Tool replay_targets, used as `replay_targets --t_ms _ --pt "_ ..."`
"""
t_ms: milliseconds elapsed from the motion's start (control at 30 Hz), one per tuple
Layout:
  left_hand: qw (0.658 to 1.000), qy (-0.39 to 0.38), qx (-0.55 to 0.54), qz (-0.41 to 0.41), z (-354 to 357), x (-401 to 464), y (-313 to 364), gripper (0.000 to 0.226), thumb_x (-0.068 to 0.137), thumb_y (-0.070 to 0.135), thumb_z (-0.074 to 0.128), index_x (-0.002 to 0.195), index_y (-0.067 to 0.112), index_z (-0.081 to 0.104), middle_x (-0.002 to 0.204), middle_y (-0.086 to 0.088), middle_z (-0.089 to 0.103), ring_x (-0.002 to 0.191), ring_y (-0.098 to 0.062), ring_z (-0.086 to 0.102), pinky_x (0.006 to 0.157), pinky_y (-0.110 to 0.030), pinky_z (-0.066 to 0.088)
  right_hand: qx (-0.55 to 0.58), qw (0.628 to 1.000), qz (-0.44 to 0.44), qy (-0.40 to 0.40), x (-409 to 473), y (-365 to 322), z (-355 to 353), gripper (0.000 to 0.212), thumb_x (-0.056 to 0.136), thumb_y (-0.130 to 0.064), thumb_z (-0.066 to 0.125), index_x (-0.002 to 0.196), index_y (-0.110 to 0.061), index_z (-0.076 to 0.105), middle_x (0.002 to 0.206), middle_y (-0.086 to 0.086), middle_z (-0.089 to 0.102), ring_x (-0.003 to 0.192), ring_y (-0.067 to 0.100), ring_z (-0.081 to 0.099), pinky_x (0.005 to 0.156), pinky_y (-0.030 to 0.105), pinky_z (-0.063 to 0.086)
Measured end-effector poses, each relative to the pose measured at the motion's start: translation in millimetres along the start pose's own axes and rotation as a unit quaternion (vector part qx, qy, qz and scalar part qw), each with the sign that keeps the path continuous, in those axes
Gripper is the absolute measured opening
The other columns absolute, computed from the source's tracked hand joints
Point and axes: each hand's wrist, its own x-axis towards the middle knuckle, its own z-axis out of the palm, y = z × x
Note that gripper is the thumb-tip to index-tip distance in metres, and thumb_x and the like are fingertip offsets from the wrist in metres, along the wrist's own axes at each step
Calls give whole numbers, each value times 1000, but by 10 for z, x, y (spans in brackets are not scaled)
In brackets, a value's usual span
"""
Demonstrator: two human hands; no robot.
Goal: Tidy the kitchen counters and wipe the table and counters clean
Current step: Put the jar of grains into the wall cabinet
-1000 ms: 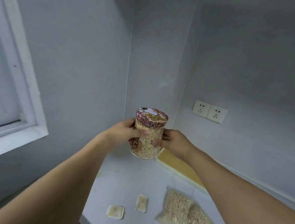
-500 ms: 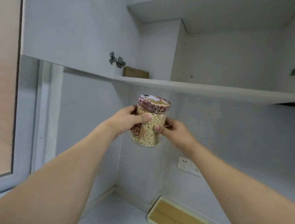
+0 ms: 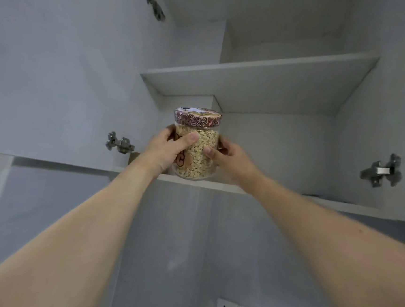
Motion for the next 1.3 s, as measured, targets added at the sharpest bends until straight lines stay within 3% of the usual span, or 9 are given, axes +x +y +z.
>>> replay_targets --t_ms 67,233,300,500,767,967,1067,1133,1300 --pt "1000 18 -19 11 84 200 -65 45 83 41 69 121 20 56 106 9 64 95 -4 60 75 -20 49 -14 1000 -9 7 180 64 -65 45 91 -28 62 132 -11 51 120 4 63 110 20 61 92 35 52" --pt "999 31 -25 19 270 715 -389 36 83 41 69 113 22 61 103 9 67 92 -4 63 73 -21 49 -20 1000 1 20 563 431 -204 37 95 -26 56 129 -10 51 114 -1 61 99 12 61 79 21 53" --pt "999 32 -23 16 354 866 -549 35 83 43 69 111 21 63 100 9 68 92 -6 64 73 -21 50 -28 999 12 29 685 611 -233 37 96 -28 55 128 -10 51 119 2 62 105 16 61 87 29 54" --pt "998 49 -27 -24 582 1200 -1051 48 83 47 69 107 6 65 98 -9 72 90 -23 69 82 -39 57 -66 995 70 31 977 1048 -293 34 97 -28 53 123 -7 55 123 9 62 112 24 59 99 42 48" --pt "996 41 -17 -82 723 1537 -1456 36 87 41 68 76 8 60 54 2 61 55 -14 56 58 -27 48 -161 974 156 12 1299 1416 -268 37 100 -30 48 117 2 57 119 18 60 110 33 59 92 48 52" --pt "992 29 22 -123 692 1687 -1591 53 86 49 65 102 -2 66 95 -16 70 89 -30 67 89 -41 54 -169 967 192 -7 1373 1444 -233 38 101 -31 44 122 -1 53 120 15 57 115 32 55 94 45 51" --pt "992 25 17 -124 708 1678 -1573 44 90 45 62 101 2 64 96 -15 68 88 -27 65 82 -37 54 -268 942 199 -35 1314 1361 -220 49 103 -36 35 129 1 50 130 18 55 119 32 53 102 41 43" --pt "992 59 53 -97 718 1618 -1533 32 95 38 57 102 6 56 95 -9 62 88 -24 60 76 -31 49 -336 920 196 -39 1244 1268 -212 50 104 -35 29 135 2 42 134 19 50 122 31 49 98 31 41" --pt "967 168 189 33 664 1238 -1318 52 102 36 41 146 7 34 147 -10 41 134 -26 39 106 -35 32 -411 906 86 57 1004 1067 -272 47 103 -35 33 135 0 35 134 19 47 120 31 48 96 35 40"
